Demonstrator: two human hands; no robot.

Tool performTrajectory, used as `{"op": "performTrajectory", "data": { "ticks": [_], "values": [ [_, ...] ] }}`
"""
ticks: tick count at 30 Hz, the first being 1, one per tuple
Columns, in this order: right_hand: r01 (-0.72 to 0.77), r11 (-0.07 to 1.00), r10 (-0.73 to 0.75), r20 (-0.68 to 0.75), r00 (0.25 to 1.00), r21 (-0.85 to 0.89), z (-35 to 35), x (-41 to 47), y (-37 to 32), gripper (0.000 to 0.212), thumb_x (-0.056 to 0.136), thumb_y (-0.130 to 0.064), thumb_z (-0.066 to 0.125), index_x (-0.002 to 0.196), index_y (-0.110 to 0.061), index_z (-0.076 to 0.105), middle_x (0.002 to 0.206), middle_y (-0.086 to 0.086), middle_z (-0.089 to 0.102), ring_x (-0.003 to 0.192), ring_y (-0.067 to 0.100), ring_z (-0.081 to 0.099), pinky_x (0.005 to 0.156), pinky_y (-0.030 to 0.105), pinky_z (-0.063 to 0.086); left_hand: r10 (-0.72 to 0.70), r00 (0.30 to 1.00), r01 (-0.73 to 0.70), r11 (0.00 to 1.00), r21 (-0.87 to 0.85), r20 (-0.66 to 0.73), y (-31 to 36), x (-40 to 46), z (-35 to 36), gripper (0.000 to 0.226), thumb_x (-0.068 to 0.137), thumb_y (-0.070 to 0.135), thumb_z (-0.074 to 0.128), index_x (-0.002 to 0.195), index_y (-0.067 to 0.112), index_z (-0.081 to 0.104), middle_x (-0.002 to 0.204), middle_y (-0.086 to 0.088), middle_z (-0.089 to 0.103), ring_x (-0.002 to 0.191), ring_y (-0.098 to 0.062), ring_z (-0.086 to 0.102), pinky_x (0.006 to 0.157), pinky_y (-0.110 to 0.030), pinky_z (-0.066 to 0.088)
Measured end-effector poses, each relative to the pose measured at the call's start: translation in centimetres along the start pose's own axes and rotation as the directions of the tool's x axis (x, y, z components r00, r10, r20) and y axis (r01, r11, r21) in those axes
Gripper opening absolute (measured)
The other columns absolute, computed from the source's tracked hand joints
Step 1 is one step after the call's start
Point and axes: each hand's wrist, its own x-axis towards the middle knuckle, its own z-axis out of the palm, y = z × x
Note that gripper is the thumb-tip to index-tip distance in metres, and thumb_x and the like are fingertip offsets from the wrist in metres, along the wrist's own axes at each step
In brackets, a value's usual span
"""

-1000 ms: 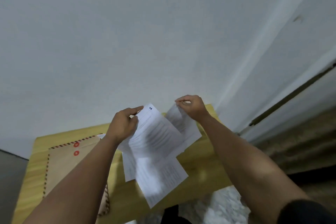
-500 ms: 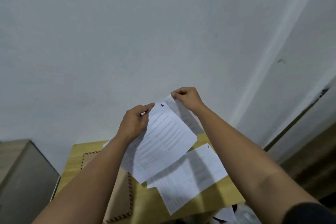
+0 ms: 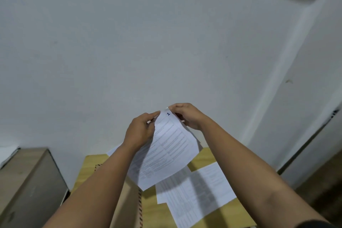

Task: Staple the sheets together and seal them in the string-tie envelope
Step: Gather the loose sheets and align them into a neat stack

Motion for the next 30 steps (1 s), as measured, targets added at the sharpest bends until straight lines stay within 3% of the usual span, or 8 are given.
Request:
{"op": "performTrajectory", "data": {
  "ticks": [5,10,13,16,20,23,26,30],
  "values": [
    [0.005,0.999,-0.006,0.020,1.000,0.040,0.5,-0.3,-0.5,0.025,0.100,-0.029,0.065,0.112,-0.010,0.075,0.100,0.005,0.076,0.087,0.017,0.069,0.083,0.033,0.051,-0.068,0.997,0.070,0.991,0.115,-0.025,0.7,0.2,-0.4,0.038,0.098,0.024,0.061,0.135,0.031,0.068,0.115,0.010,0.072,0.097,-0.014,0.068,0.092,-0.037,0.057],
    [0.031,0.999,-0.032,0.013,0.999,0.045,0.8,-0.8,-0.8,0.030,0.099,-0.035,0.066,0.112,-0.010,0.076,0.098,0.004,0.076,0.084,0.015,0.069,0.082,0.033,0.051,-0.149,0.987,0.155,0.981,0.115,-0.062,1.6,0.7,-0.3,0.017,0.095,0.030,0.065,0.106,0.029,0.078,0.103,0.014,0.075,0.094,-0.011,0.070,0.087,-0.037,0.058],
    [0.067,0.996,-0.067,0.001,0.998,0.051,1.0,-1.2,-0.7,0.035,0.091,-0.046,0.075,0.107,-0.015,0.078,0.100,0.001,0.078,0.088,0.016,0.072,0.084,0.034,0.053,-0.195,0.976,0.203,0.976,0.083,-0.099,2.0,0.9,-0.3,0.016,0.094,0.031,0.066,0.103,0.025,0.078,0.105,0.011,0.076,0.097,-0.013,0.069,0.089,-0.037,0.057],
    [0.138,0.990,-0.138,-0.014,0.990,-0.006,0.8,-1.4,0.1,0.025,0.089,-0.026,0.080,0.110,-0.013,0.077,0.106,0.010,0.079,0.095,0.027,0.076,0.088,0.039,0.061,-0.229,0.966,0.236,0.971,0.050,-0.117,2.2,1.1,-0.4,0.016,0.094,0.029,0.067,0.103,0.021,0.078,0.103,0.009,0.076,0.098,-0.015,0.070,0.088,-0.036,0.057],
    [0.184,0.983,-0.184,-0.031,0.982,-0.009,1.0,-2.1,0.6,0.017,0.093,-0.008,0.072,0.110,-0.005,0.074,0.103,0.016,0.079,0.088,0.024,0.077,0.076,0.032,0.060,-0.251,0.962,0.254,0.967,0.022,-0.108,2.5,1.0,-0.5,0.015,0.094,0.028,0.066,0.101,0.020,0.078,0.101,0.009,0.076,0.097,-0.014,0.070,0.084,-0.032,0.055],
    [0.188,0.981,-0.187,-0.034,0.982,0.046,1.2,-2.4,0.5,0.017,0.094,-0.003,0.070,0.111,0.000,0.073,0.103,0.019,0.078,0.087,0.025,0.077,0.074,0.032,0.061,-0.254,0.962,0.259,0.965,0.035,-0.098,2.8,0.9,-0.6,0.011,0.089,0.032,0.066,0.092,0.026,0.075,0.100,0.011,0.073,0.094,-0.013,0.069,0.077,-0.033,0.054],
    [0.203,0.979,-0.203,-0.021,0.979,-0.008,1.0,-2.2,0.5,0.018,0.093,-0.008,0.073,0.111,-0.006,0.075,0.105,0.015,0.079,0.097,0.032,0.077,0.089,0.043,0.062,-0.215,0.971,0.222,0.973,0.058,-0.108,2.9,0.6,-0.9,0.010,0.085,0.037,0.067,0.081,0.027,0.065,0.102,0.008,0.067,0.093,-0.012,0.065,0.071,-0.032,0.047],
    [0.224,0.975,-0.223,-0.034,0.974,0.007,0.8,-2.2,0.3,0.023,0.092,-0.010,0.074,0.115,-0.012,0.074,0.107,0.013,0.079,0.101,0.035,0.076,0.094,0.047,0.060,-0.125,0.992,0.126,0.992,0.022,-0.023,2.9,0.2,-1.1,0.009,0.091,0.030,0.065,0.096,0.024,0.060,0.094,0.006,0.067,0.085,-0.016,0.062,0.067,-0.032,0.046]
  ]
}}
